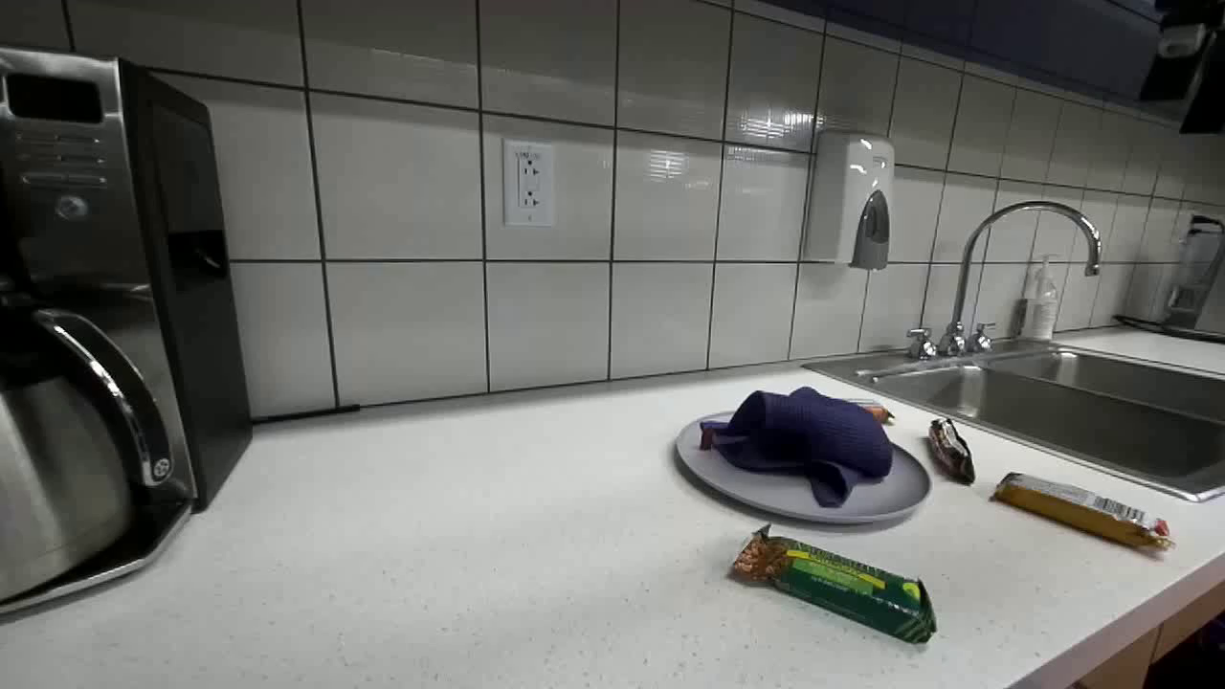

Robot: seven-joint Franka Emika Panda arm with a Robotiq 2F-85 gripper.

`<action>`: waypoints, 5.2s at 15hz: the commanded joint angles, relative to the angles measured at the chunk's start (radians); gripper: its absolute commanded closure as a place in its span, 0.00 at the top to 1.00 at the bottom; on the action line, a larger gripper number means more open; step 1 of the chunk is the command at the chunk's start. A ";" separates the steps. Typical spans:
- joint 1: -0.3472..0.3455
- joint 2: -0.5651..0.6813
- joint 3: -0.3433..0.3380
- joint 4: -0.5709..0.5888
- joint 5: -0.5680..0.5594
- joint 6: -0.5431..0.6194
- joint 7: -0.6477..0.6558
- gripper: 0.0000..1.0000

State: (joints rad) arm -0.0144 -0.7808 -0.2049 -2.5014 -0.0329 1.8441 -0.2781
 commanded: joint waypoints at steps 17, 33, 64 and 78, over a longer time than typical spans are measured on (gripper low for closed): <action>-0.019 0.052 0.016 -0.098 -0.105 0.106 -0.026 1.00; 0.018 0.420 -0.023 -0.107 -0.086 0.444 -0.255 1.00; -0.003 0.939 0.168 0.115 -0.029 0.798 -0.497 1.00; -0.029 1.017 0.181 0.168 -0.040 0.832 -0.472 1.00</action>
State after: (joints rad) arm -0.0066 0.2124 -0.0581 -2.3658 -0.0673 2.6629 -0.7535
